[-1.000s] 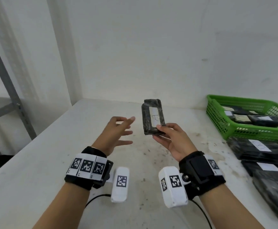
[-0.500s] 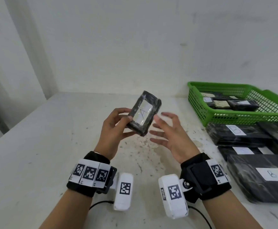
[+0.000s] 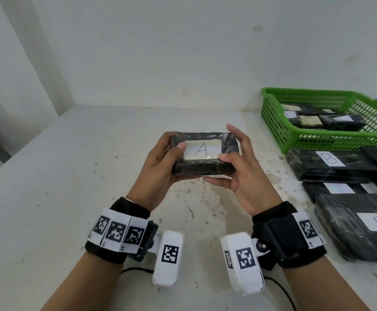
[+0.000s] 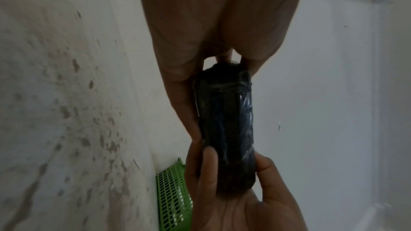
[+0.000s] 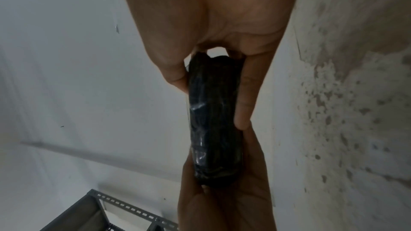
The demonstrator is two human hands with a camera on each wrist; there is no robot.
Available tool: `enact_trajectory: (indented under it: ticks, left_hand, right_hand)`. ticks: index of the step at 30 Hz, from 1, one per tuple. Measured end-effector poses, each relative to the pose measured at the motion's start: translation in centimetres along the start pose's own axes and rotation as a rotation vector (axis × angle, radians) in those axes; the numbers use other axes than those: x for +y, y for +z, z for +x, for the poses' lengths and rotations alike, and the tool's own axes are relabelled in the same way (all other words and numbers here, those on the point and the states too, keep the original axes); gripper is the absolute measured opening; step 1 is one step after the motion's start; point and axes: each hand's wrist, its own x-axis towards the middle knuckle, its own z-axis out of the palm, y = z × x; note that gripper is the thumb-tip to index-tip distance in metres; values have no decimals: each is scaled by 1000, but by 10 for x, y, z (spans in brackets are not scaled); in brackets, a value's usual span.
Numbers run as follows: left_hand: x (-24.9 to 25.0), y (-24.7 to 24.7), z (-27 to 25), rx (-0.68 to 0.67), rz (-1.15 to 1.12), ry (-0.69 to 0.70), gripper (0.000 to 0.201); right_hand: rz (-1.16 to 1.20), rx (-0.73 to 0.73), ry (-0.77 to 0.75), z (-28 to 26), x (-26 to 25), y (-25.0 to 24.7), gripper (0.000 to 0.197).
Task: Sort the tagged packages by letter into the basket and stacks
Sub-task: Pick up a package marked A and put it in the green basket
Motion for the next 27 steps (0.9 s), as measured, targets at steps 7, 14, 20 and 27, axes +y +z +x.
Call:
enact_trajectory:
  ticks: [7, 14, 20, 27]
  left_hand:
    - [16, -2, -5, -14, 15, 21, 15]
    - [21, 0, -9, 45, 174, 178, 22]
    - [19, 0, -9, 24, 155, 86, 22]
    - [31, 1, -12, 31, 171, 86, 28]
  right_hand:
    - [-78, 26, -99, -10, -4, 12, 31]
    - [-76, 43, -175, -14, -6, 16, 23]
    - [-158, 142, -210, -17, -5, 21, 28]
    - [-243, 131, -206, -10, -23, 33, 26]
